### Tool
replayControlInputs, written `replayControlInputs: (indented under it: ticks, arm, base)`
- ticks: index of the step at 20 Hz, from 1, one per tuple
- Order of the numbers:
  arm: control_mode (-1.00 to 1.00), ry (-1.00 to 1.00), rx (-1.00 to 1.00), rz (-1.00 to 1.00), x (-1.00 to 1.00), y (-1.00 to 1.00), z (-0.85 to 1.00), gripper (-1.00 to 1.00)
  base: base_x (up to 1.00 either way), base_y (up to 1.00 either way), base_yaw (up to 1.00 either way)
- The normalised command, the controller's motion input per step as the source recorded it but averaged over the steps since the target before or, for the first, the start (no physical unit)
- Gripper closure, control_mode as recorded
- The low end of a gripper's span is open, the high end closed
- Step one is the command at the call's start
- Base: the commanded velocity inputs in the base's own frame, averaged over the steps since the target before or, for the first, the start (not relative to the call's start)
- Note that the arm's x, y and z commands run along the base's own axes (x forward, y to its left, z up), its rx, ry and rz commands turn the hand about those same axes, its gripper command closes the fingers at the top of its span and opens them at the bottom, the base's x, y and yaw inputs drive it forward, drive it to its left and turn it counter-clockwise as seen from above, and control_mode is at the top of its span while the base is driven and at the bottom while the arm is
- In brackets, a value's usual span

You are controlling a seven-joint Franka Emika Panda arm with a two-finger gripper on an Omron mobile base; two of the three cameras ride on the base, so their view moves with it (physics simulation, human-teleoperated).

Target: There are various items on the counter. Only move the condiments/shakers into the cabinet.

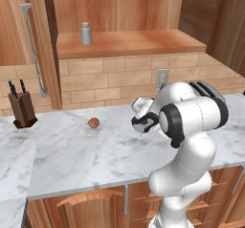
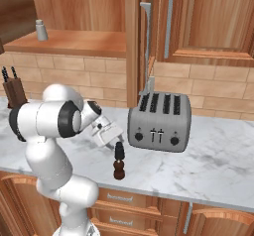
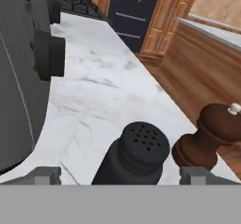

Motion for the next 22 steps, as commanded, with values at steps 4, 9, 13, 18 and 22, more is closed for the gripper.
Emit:
replayControlInputs:
  ticks: [4, 9, 13, 18, 22]
  arm:
    - [-1.00, -0.15, -0.04, -0.11, -0.29, 0.00, -0.38, -1.00]
    - [-1.00, -0.13, -0.08, -0.10, -0.14, 0.00, -0.27, -1.00]
    - [-1.00, -0.13, -0.12, -0.11, -0.01, 0.11, -0.03, 1.00]
    - [-1.00, -0.17, -0.12, -0.03, -0.31, 0.34, 0.44, 1.00]
    - [-1.00, -0.16, -0.10, 0.00, -0.49, 0.57, 0.70, 1.00]
  base:
    - [0.00, 0.00, 0.00]
    - [0.00, 0.00, 0.00]
    - [0.00, 0.00, 0.00]
    - [0.00, 0.00, 0.00]
    - [0.00, 0.00, 0.00]
